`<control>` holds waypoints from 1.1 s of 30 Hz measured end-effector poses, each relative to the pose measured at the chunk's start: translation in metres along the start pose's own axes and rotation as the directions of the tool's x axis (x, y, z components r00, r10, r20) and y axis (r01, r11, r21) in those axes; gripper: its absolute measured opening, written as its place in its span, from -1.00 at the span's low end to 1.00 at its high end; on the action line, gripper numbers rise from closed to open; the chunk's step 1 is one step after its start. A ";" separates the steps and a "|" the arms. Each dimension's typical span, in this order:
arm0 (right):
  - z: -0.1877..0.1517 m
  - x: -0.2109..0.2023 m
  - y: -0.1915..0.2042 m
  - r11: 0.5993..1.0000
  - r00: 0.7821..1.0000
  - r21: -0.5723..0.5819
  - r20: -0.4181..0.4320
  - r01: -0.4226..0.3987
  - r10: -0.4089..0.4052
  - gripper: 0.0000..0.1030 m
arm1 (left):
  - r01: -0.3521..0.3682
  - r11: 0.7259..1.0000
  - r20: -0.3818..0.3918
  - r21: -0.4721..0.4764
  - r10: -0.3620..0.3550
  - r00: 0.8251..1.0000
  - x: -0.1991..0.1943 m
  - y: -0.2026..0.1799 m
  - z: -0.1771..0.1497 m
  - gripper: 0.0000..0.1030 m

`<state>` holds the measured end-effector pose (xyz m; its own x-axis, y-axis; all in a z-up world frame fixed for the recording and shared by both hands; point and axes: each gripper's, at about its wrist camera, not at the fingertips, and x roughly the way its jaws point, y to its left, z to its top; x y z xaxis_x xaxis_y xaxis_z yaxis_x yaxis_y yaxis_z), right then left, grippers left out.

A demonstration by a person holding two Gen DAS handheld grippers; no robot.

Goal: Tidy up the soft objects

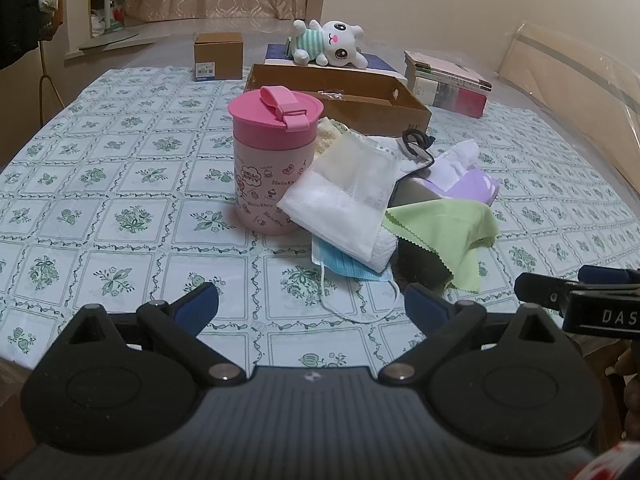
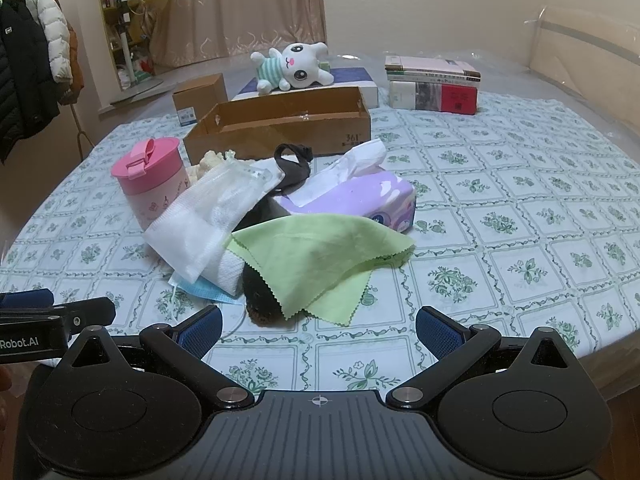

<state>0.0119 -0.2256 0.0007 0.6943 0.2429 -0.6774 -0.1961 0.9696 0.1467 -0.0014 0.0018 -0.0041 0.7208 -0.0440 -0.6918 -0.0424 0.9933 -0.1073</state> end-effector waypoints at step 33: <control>0.000 0.001 -0.001 1.000 1.000 0.000 -0.002 0.000 0.000 0.98 | 0.008 1.000 -0.005 0.002 -0.008 1.000 0.004 -0.003 -0.002 0.91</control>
<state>0.0126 -0.2260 0.0003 0.6932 0.2426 -0.6787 -0.1960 0.9696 0.1465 -0.0002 -0.0017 -0.0077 0.7175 -0.0526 -0.6945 -0.0350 0.9932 -0.1113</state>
